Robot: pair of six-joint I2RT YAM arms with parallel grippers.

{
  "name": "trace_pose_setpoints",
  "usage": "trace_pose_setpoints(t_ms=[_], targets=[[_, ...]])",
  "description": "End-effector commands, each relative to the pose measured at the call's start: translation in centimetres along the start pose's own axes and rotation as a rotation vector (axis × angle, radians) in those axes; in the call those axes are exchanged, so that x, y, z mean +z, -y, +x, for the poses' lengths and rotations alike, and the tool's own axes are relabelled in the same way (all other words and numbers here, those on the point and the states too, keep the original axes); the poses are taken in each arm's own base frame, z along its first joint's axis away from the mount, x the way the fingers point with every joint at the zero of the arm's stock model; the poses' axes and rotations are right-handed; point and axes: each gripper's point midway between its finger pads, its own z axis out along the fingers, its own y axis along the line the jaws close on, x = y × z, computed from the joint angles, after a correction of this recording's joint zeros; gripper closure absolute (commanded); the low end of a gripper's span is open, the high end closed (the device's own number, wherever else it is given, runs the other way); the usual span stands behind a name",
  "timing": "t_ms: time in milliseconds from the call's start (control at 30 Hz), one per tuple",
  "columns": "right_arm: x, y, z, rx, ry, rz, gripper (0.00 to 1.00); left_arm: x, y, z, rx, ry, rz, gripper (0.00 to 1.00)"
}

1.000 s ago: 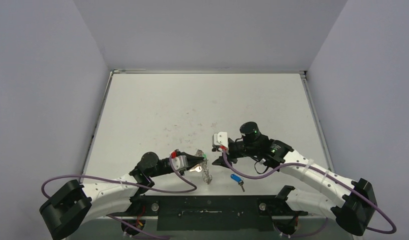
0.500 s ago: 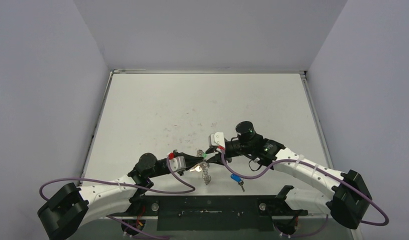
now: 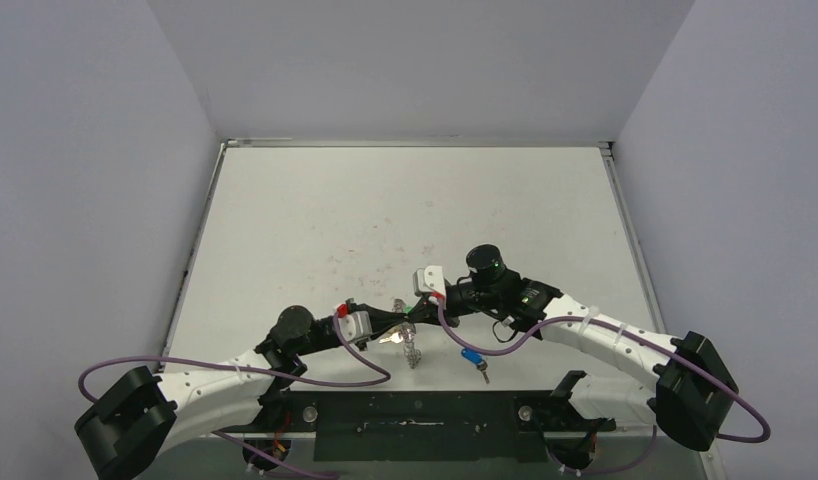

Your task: Put the keys on the keyring

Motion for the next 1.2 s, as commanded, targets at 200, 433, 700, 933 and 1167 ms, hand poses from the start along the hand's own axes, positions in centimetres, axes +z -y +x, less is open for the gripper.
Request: trace_pose_setpoints(t_ms=[200, 433, 700, 933, 1167], targets=[[-0.2, 0.3, -1.5, -0.018, 0.014, 0.001, 1.0, 0.1, -0.4, -2.9, 0.043, 0.093, -0.011, 1.0], [-0.9, 0.8, -1.5, 0.055, -0.106, 0.04, 1.0, -0.7, -1.1, -2.8, 0.042, 0.072, -0.072, 0.78], [-0.6, 1.5, 0.0, 0.089, -0.356, 0.122, 1.0, -2.1, -1.5, -2.5, 0.037, 0.037, -0.127, 0.72], [-0.3, 1.8, -0.4, 0.118, -0.403, 0.13, 1.0, -2.1, -1.0, -1.6, 0.037, -0.004, -0.095, 0.67], [0.4, 1.1, -1.2, 0.109, -0.379, 0.092, 1.0, -1.4, -0.7, -0.5, 0.044, -0.064, -0.054, 0.64]])
